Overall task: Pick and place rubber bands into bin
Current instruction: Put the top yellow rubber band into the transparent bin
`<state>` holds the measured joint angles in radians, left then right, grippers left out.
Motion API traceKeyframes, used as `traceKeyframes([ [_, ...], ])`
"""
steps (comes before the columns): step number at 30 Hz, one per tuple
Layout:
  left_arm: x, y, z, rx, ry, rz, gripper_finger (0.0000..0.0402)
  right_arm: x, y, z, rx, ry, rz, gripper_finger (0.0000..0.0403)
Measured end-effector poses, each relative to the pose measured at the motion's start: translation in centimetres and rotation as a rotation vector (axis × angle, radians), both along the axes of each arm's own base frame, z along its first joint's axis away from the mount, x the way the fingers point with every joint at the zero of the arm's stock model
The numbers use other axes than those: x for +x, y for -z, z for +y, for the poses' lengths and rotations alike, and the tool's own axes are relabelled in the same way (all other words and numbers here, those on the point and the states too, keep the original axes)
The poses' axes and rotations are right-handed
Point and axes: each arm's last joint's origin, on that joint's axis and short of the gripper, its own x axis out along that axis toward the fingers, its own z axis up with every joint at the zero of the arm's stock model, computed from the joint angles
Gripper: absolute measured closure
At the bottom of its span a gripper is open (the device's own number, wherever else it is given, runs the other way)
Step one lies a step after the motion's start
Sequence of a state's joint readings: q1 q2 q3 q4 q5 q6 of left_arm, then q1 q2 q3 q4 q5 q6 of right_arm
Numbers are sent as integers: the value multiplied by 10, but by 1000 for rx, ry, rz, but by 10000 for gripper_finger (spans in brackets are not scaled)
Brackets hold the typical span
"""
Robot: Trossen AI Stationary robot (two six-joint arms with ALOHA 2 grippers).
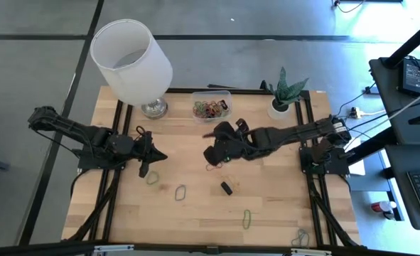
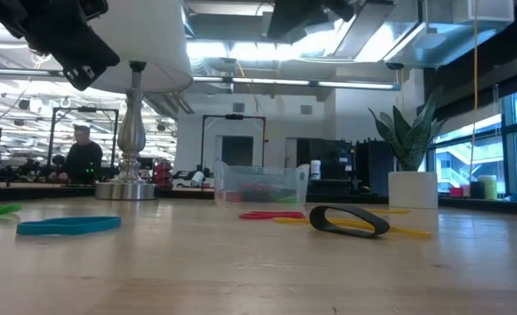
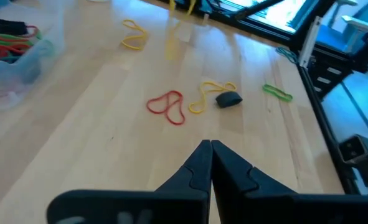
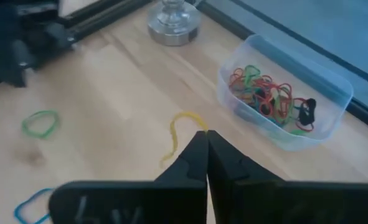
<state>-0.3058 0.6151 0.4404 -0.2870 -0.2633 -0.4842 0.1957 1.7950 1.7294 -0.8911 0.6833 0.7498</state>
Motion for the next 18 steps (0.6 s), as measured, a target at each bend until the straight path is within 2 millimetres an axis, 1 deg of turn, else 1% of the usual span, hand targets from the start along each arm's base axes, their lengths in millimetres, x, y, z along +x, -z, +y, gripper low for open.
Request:
traceKeyframes([
  [5,1,0,2,27,-80,-8,400,6,1,-42,36,-47,71,403],
  [8,2,2,3,43,-130,-1,399,9,0,-73,39,-81,94,403],
  [12,6,5,3,71,-172,22,400,12,-5,-119,11,-142,64,403],
  [15,11,7,3,88,-201,23,399,9,-6,-154,-2,-150,60,403],
  [18,15,8,3,108,-240,17,397,1,0,-188,-6,-139,107,403],
])
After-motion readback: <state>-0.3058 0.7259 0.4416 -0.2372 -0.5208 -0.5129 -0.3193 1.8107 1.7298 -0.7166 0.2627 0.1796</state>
